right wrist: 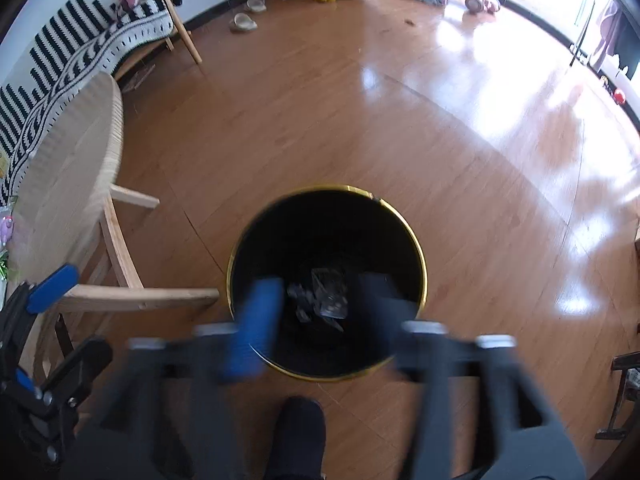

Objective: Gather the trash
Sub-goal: 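Carry paper and blister pack over the black bin and open both tools, then move both open tools back over the table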

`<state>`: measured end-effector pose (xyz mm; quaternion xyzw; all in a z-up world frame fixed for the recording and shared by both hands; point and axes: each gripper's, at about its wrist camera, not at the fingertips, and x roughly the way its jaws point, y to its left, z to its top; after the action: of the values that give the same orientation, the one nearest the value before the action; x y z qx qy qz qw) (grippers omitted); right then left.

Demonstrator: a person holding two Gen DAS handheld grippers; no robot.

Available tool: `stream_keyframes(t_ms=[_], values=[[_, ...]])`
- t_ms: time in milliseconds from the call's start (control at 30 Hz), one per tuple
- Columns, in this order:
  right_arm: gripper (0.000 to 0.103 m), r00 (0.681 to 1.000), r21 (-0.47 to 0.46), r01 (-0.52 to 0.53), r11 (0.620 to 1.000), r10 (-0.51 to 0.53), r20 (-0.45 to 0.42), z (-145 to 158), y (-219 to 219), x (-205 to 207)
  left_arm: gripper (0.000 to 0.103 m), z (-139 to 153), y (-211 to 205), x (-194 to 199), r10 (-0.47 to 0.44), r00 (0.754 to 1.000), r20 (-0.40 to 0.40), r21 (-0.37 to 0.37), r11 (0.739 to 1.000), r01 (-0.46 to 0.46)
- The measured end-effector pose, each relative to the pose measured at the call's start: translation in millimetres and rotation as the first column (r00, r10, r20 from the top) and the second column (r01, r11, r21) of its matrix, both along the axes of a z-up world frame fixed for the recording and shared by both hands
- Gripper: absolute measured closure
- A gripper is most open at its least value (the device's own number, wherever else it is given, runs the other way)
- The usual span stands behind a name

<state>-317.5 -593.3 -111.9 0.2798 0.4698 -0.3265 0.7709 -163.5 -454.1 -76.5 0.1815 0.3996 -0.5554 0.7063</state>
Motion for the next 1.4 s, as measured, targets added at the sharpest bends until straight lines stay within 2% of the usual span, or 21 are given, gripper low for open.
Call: stream_keyframes(t_ms=[167,267,367,433,567,600,767,800,867,933,1000,1100,1300,1400], values=[[0.025,0.996,-0.029,-0.064,0.998,0.066,0.064,29.8,32.2,39.5,0.010,26.5,38.9,27.7,0.069,0.997,0.031,-0.017,0.997,-0.069],[0.021,0.988,-0.073,-0.119,0.990,0.125,0.088,47.9,59.4,70.4,0.009,41.7,75.5,51.4,0.151,0.986,0.074,-0.013,0.988,-0.151],[0.019,0.968,-0.088,-0.199,0.976,0.210,0.139,63.7,96.6,108.6,0.009,53.7,122.7,83.5,0.255,0.963,0.090,-0.009,0.967,-0.255],[0.019,0.949,-0.093,-0.262,0.961,0.274,0.158,70.0,125.3,137.1,0.009,61.1,163.3,108.2,0.342,0.935,0.088,-0.018,0.939,-0.342],[0.019,0.897,-0.089,-0.395,0.914,0.405,0.176,77.2,186.3,195.5,0.009,77.9,243.7,149.9,0.504,0.853,0.135,-0.037,0.863,-0.504],[0.019,0.880,-0.095,-0.431,0.897,0.442,0.177,78.1,205.9,210.3,0.009,80.6,269.0,160.5,0.546,0.822,0.163,-0.034,0.836,-0.548],[0.019,0.798,-0.092,-0.571,0.816,0.577,0.174,73.9,283.3,270.6,0.009,75.8,361.5,195.1,0.676,0.700,0.232,-0.005,0.720,-0.694],[0.019,0.781,-0.093,-0.594,0.799,0.600,0.172,72.4,299.0,280.6,0.009,71.3,383.9,201.8,0.702,0.668,0.247,0.008,0.688,-0.726],[0.019,0.744,-0.096,-0.640,0.762,0.647,0.166,69.2,328.1,298.2,0.009,68.6,413.2,210.0,0.733,0.629,0.260,0.021,0.647,-0.763],[0.019,0.707,-0.105,-0.682,0.723,0.690,0.157,65.3,355.5,311.6,0.009,61.8,439.8,215.6,0.755,0.606,0.252,0.029,0.620,-0.784],[0.019,0.675,-0.115,-0.715,0.689,0.724,0.141,61.9,378.5,323.3,0.009,53.1,460.9,220.6,0.776,0.585,0.236,0.042,0.593,-0.804],[0.019,0.630,-0.130,-0.756,0.642,0.767,0.125,55.2,408.1,332.9,0.009,43.6,479.7,234.0,0.793,0.574,0.204,0.052,0.577,-0.815],[0.019,0.582,-0.150,-0.794,0.589,0.808,0.090,45.4,433.7,341.3,0.009,30.2,484.1,262.9,0.805,0.552,0.216,0.046,0.557,-0.829],[0.019,0.566,-0.155,-0.806,0.571,0.820,0.079,42.3,439.5,344.3,0.010,27.8,483.7,271.1,0.807,0.549,0.216,0.041,0.555,-0.831]])
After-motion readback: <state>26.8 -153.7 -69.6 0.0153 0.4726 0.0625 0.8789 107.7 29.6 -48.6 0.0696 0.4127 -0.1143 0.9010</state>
